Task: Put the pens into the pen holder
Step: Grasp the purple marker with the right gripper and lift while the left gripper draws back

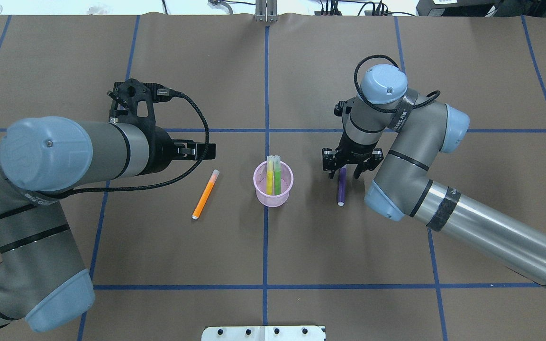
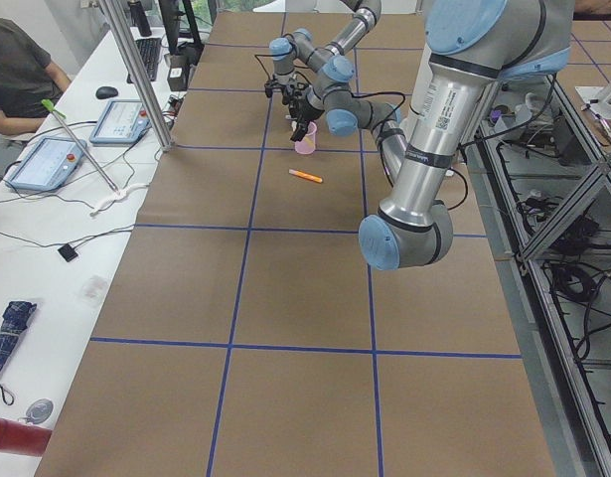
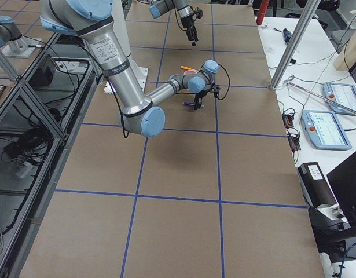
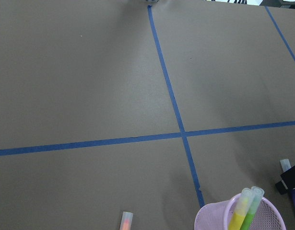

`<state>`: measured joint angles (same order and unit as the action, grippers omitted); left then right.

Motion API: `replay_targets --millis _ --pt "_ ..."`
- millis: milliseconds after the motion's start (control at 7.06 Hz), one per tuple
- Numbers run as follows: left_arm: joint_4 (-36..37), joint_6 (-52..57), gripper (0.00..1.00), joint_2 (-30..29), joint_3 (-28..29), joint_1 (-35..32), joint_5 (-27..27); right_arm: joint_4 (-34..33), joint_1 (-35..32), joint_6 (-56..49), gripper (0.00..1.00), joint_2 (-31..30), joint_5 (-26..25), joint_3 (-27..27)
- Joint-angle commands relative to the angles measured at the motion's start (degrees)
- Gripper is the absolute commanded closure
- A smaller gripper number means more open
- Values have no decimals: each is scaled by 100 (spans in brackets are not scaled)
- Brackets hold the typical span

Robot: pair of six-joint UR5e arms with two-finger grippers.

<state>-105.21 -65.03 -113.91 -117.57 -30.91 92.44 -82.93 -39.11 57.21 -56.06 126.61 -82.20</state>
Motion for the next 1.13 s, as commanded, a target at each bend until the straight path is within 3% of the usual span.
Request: replay_targets --millis 0,425,708,850,992 --pt "0 -1 1 1 15 15 2 -4 0 0 100 -1 13 -59" --pt "-8 -62 1 1 -3 23 2 -4 -9 0 100 -80 -5 -164" --pt "-17 -71 1 9 -38 15 2 -91 -254 79 100 -150 22 -767" --pt "-17 -45 1 18 -29 15 -7 -109 -246 314 100 -333 -413 -1389" --pt "-17 -10 1 88 -38 15 -7 -118 -90 848 100 -352 -1166 -1900"
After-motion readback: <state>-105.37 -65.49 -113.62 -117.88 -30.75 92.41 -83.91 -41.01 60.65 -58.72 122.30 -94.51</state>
